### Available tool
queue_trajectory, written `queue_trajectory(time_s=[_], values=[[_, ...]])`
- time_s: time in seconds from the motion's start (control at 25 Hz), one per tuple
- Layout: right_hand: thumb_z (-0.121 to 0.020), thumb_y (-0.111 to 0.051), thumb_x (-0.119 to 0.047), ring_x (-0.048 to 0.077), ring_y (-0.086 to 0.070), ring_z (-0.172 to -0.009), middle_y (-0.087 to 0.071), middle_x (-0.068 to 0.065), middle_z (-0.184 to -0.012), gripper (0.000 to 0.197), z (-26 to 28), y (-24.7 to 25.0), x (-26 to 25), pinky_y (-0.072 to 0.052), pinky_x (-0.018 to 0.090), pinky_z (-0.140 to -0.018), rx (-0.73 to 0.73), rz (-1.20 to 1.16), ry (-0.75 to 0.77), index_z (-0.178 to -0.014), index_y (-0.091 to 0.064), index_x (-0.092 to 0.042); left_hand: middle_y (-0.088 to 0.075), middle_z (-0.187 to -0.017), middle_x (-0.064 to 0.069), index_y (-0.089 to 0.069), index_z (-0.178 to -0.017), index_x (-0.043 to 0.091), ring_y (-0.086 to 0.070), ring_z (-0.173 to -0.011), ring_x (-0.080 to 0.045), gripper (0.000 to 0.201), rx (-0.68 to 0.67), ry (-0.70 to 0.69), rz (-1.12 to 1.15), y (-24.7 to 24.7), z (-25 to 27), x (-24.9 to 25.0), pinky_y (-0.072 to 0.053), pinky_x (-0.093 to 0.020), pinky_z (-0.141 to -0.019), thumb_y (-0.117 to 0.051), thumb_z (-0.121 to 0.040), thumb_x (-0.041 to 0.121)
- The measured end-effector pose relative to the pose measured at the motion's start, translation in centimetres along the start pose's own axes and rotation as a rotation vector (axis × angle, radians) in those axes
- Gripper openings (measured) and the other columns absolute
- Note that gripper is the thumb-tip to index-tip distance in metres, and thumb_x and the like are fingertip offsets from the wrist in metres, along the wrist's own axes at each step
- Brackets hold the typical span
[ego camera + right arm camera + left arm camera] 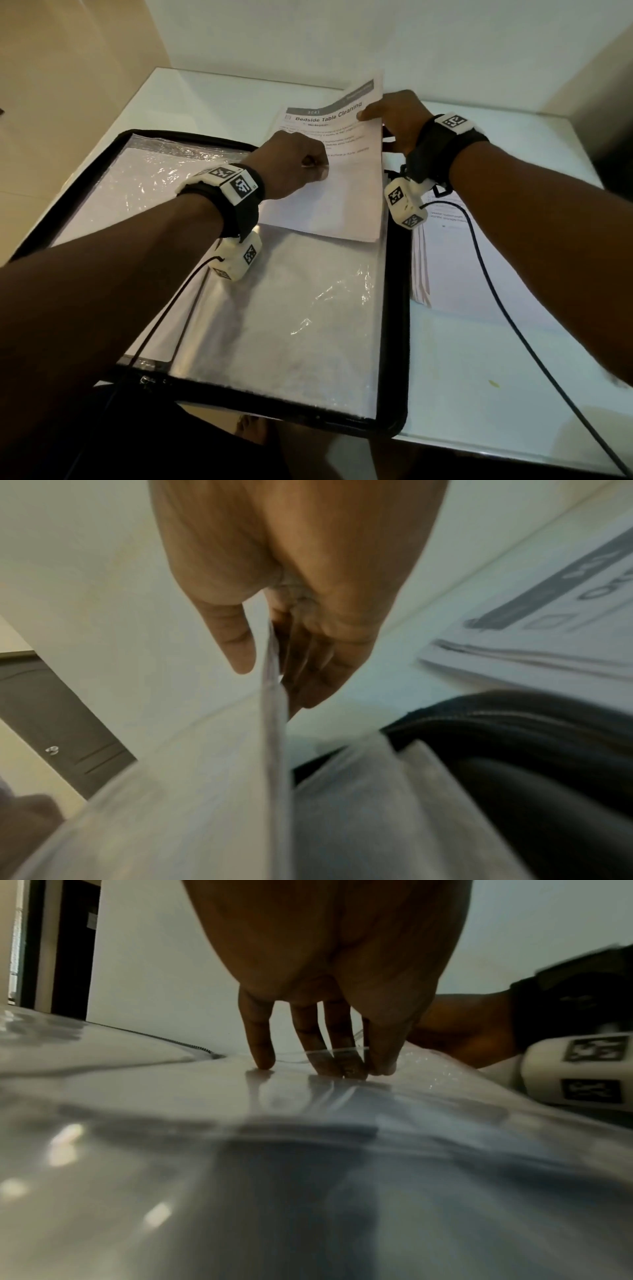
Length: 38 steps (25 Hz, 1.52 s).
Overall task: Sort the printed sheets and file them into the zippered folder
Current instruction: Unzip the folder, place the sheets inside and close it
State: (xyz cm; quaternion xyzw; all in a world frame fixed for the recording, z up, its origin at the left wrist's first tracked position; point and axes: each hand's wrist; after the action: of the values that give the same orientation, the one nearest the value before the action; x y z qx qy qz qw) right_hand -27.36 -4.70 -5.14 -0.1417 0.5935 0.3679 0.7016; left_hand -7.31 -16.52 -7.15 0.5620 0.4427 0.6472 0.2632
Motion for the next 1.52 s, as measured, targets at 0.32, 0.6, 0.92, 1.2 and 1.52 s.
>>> queue_trajectory(time_s=[0.32, 0.6, 0.92, 1.2, 1.52], values=[[-0.089, -0.066, -0.003, 0.026, -0.055, -0.134, -0.062, 0.005, -0.139, 0.043, -4.4, 0.3, -3.1, -0.046, 0.035, -0.109, -0.08, 0.948, 0.265, -0.13, -0.069, -0.016, -0.075, -0.104, -0.003, -0.078, -0.11, 0.012, -0.064, -0.094, -0.015, 0.021, 0.088, 0.021, 0.004, 0.3, -0.4, -1.0, -0.047, -0.021, -0.087, -0.066, -0.094, 0.006], [-0.087, -0.069, 0.005, 0.027, -0.062, -0.117, -0.057, 0.014, -0.144, 0.033, -0.7, 0.2, -2.9, -0.048, 0.03, -0.096, -0.391, 1.27, 0.393, -0.116, -0.075, -0.01, -0.075, -0.108, -0.007, -0.078, -0.109, 0.012, -0.068, -0.099, -0.024, 0.019, 0.109, 0.085, -0.003, 0.5, -0.4, 0.0, -0.052, -0.029, -0.089, -0.066, -0.095, 0.008], [-0.093, -0.071, -0.017, 0.004, -0.061, -0.074, -0.066, -0.016, -0.089, 0.029, 1.6, -3.4, -4.3, -0.05, 0.009, -0.054, -0.36, 0.9, 0.139, -0.122, -0.073, -0.017, -0.071, -0.115, -0.008, -0.077, -0.113, 0.02, -0.066, -0.106, -0.027, 0.021, 0.067, 0.127, -0.1, 1.0, -0.1, 0.2, -0.055, -0.038, -0.094, -0.064, -0.098, 0.014], [-0.091, -0.068, -0.005, 0.007, -0.068, -0.079, -0.076, -0.009, -0.094, 0.028, 3.9, -4.9, -3.4, -0.052, 0.011, -0.054, -0.393, 0.875, 0.087, -0.118, -0.075, -0.008, -0.063, -0.123, -0.017, -0.074, -0.11, 0.021, -0.061, -0.114, -0.037, 0.019, 0.118, 0.249, -0.17, 0.7, 0.1, -0.1, -0.049, -0.038, -0.089, -0.059, -0.098, 0.022], [-0.096, -0.056, -0.022, 0.025, -0.065, -0.094, -0.071, 0.008, -0.104, 0.018, 5.3, -5.9, -1.9, -0.052, 0.026, -0.07, -0.393, 0.955, 0.16, -0.095, -0.072, -0.013, -0.06, -0.127, -0.019, -0.07, -0.113, 0.025, -0.063, -0.111, -0.038, 0.017, 0.172, 0.325, -0.076, -0.3, 0.1, -0.1, -0.055, -0.042, -0.094, -0.063, -0.097, 0.028]])
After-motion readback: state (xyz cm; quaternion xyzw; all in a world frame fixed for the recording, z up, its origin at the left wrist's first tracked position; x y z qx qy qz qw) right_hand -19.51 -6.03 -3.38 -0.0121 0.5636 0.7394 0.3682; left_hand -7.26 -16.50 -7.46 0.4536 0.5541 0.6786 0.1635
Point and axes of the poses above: each hand's wrist, its own z-axis away from the middle knuckle, its own y-axis out of the back of the hand, x = y × z
